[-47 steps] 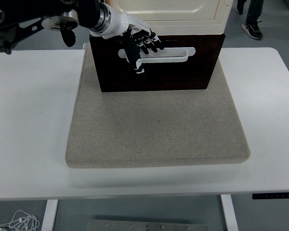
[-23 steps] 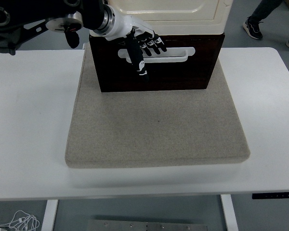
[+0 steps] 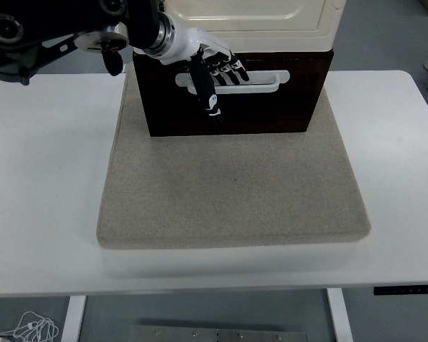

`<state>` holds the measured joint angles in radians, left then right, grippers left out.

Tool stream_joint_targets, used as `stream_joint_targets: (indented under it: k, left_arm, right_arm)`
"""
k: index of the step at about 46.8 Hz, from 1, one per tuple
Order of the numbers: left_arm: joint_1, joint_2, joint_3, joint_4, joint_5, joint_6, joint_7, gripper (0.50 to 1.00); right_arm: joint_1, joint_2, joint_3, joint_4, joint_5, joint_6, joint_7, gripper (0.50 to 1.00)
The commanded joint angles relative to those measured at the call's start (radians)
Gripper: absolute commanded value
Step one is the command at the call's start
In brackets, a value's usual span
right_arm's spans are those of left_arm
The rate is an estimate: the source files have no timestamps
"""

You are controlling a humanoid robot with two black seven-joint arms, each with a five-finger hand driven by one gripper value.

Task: Open the drawer under the combination cabinet

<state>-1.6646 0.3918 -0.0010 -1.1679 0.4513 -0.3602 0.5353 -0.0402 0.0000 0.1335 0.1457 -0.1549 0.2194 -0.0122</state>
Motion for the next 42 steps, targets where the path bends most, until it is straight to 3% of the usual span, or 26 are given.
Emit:
stream_joint_targets:
  k: [1, 18, 42]
  left_arm:
    - [0.002, -0.001, 0.001, 0.001, 0.0, 0.0, 0.0, 1.0]
    - [0.0, -0.002, 0.001, 0.001, 0.0, -0.003, 0.0, 1.0]
    - [-0.014, -0.002, -0.001, 0.001, -0.002, -0.065, 0.002, 1.0]
  right_arm:
    - [-0.001, 0.0, 0.0, 0.0, 0.0, 0.0, 0.0, 0.926]
    - [0.0, 0.0, 0.0, 0.0, 0.0, 0.0, 0.0, 0.926]
    - [0.0, 0.0, 0.0, 0.0, 0.0, 0.0, 0.0, 0.926]
